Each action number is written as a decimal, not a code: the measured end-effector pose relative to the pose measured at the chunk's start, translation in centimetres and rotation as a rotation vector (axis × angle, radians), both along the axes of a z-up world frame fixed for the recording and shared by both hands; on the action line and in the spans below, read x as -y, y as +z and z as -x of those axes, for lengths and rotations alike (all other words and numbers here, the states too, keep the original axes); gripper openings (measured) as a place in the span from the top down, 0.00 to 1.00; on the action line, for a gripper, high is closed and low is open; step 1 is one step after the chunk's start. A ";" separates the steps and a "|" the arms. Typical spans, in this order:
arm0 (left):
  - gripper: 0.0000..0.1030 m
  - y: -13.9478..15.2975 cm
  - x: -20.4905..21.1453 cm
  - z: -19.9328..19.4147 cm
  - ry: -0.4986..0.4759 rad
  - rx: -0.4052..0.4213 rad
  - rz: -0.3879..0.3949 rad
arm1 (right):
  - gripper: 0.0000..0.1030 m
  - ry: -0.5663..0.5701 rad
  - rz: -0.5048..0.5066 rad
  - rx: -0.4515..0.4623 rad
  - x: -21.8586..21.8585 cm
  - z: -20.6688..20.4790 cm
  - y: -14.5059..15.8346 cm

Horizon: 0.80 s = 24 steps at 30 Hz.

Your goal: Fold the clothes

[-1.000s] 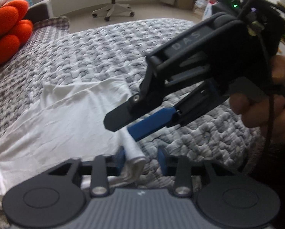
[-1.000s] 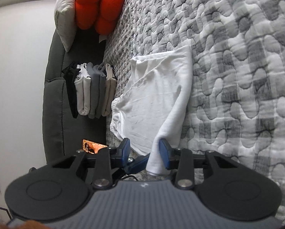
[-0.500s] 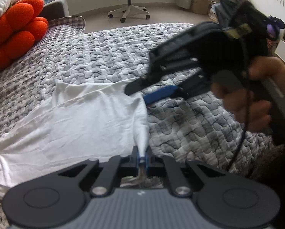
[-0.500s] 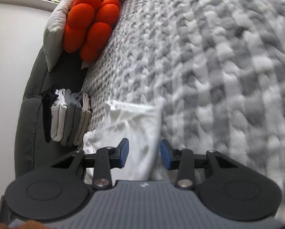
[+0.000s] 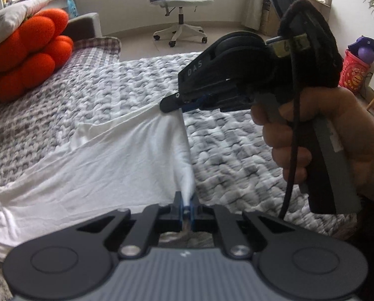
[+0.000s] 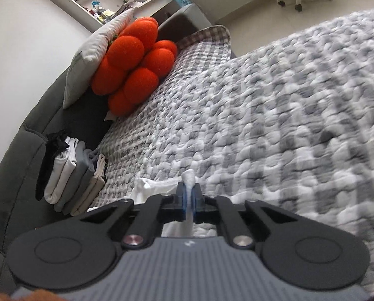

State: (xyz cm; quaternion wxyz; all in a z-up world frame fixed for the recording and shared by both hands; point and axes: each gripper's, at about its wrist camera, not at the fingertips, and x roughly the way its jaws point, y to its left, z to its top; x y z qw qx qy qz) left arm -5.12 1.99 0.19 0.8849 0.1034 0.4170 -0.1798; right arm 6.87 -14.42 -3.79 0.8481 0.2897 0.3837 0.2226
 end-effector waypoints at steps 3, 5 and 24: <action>0.96 0.2 1.3 0.0 -0.017 0.002 0.010 | 0.95 -0.020 0.002 0.003 1.4 0.2 -0.1; 0.96 0.2 2.2 -0.1 -0.031 0.002 0.017 | 0.95 -0.035 -0.004 0.002 2.8 0.4 -0.3; 0.96 -0.9 10.1 -1.0 -0.169 -0.035 0.103 | 0.95 -0.165 0.054 -0.020 11.5 1.1 -1.0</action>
